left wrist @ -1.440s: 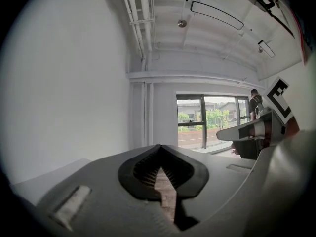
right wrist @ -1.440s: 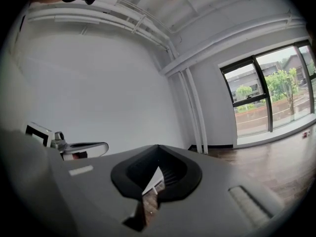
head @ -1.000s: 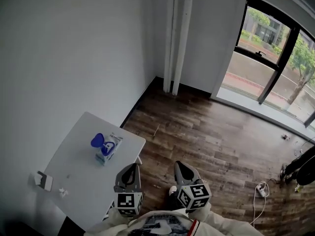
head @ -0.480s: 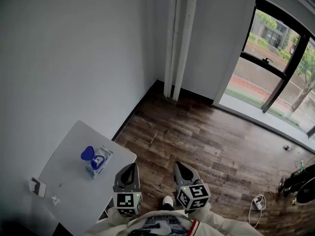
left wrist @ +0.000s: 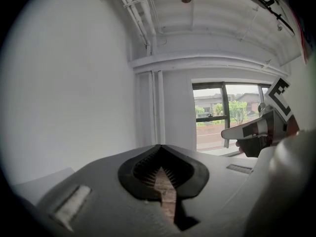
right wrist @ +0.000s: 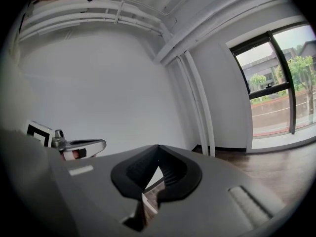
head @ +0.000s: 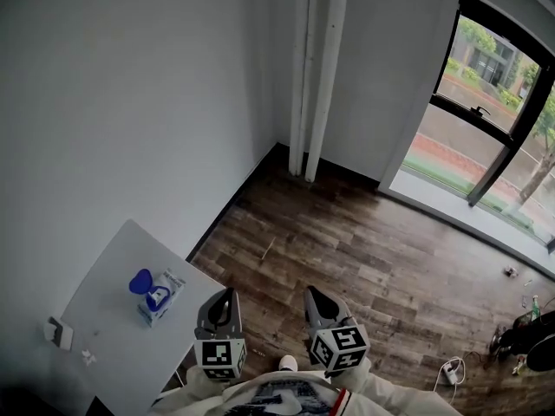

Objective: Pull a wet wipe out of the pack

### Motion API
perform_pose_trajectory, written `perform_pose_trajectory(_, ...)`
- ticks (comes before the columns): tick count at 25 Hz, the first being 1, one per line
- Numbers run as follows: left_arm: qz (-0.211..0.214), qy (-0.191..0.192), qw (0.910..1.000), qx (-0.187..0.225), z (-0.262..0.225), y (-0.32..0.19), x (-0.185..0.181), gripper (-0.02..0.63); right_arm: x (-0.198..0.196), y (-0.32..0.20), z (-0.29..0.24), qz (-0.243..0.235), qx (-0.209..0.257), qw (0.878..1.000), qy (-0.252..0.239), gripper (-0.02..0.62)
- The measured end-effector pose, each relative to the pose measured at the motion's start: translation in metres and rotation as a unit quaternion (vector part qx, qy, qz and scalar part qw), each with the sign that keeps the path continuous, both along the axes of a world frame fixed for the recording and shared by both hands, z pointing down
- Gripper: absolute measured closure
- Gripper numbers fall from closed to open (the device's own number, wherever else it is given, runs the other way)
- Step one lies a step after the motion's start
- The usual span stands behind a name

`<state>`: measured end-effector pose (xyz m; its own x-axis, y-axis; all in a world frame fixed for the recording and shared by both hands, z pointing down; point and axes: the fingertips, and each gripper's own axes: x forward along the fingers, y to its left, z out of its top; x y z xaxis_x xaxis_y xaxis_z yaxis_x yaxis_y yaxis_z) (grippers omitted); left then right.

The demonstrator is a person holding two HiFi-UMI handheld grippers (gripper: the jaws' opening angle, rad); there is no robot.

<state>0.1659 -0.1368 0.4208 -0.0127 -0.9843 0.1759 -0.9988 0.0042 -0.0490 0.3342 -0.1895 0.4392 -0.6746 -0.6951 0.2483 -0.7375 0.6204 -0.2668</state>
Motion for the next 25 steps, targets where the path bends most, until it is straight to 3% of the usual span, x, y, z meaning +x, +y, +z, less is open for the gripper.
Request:
perform_pose_trajectory(14, -0.071, -0.016, 0.9971, -0.020, 0.002, -0.001, -0.023, 0.601, -0.032, -0.023, 0.018, -0.068, -0.024, 0.997, -0.019, 0.591)
perform_pose_trajectory(25, -0.166, -0.003, 0.9854, -0.036, 0.013, 0.026, -0.092, 0.601, -0.115, -0.023, 0.031, -0.162, -0.045, 0.986, -0.006, 0.591)
